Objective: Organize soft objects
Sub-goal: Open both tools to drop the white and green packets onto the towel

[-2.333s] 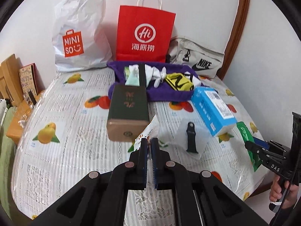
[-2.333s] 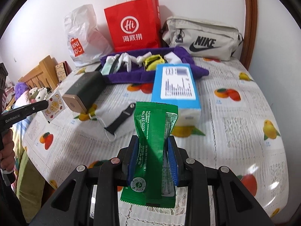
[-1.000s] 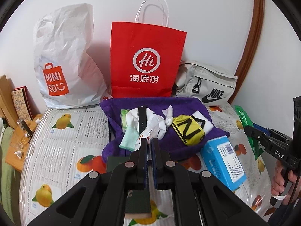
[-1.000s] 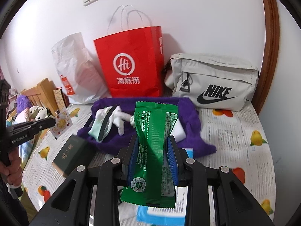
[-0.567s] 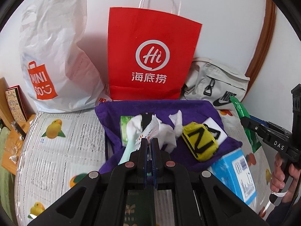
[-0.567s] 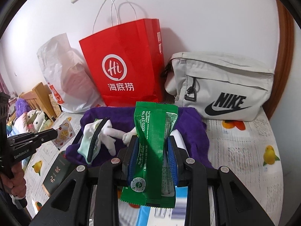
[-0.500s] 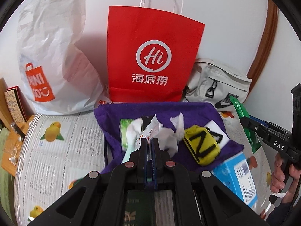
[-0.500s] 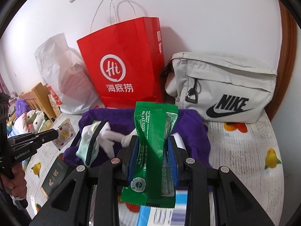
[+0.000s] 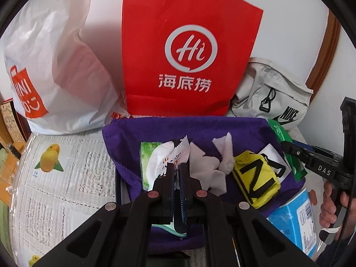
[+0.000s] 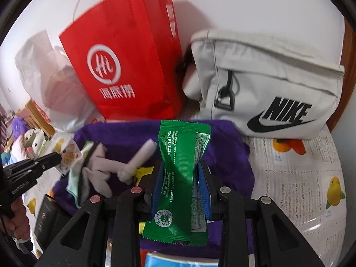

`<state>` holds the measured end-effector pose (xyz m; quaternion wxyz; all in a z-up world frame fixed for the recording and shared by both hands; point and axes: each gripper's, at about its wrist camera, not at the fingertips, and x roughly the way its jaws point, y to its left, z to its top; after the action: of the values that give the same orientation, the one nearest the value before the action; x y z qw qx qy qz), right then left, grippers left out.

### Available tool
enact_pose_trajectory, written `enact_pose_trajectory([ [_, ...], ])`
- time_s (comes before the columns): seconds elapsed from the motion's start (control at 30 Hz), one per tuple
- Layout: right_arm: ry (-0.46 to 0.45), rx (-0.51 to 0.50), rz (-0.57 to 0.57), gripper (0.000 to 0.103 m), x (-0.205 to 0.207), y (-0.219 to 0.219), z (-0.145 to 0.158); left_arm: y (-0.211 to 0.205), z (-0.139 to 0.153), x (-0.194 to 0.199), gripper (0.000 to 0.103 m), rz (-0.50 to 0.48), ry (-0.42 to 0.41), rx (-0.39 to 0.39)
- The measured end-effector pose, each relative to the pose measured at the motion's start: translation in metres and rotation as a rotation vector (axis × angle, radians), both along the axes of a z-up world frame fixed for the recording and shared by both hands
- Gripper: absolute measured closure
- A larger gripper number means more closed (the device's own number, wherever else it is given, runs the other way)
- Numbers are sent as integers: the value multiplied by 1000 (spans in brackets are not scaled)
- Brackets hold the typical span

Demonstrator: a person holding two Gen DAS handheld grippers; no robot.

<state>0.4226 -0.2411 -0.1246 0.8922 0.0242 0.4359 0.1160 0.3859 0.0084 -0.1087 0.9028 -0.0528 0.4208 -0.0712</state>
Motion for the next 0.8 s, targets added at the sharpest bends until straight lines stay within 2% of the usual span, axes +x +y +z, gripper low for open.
enact_pose_trajectory([
  [0.3, 84, -19, 12, 68, 7, 3, -28, -10, -20, 7, 95, -38, 61, -44],
  [0.57, 86, -8, 29, 65, 6, 4, -30, -17, -27, 8, 93, -55, 89, -50],
  [0.6, 87, -8, 33, 62, 6, 5, -30, -18, -27, 8, 91, -60, 95, -48],
  [0.67, 88, -8, 41, 57, 5, 6, -30, -18, -25, 7, 79, -54, 95, -42],
  [0.8, 44, -24, 37, 38, -1, 7, -19, -15, -20, 4, 68, -48, 92, -47],
])
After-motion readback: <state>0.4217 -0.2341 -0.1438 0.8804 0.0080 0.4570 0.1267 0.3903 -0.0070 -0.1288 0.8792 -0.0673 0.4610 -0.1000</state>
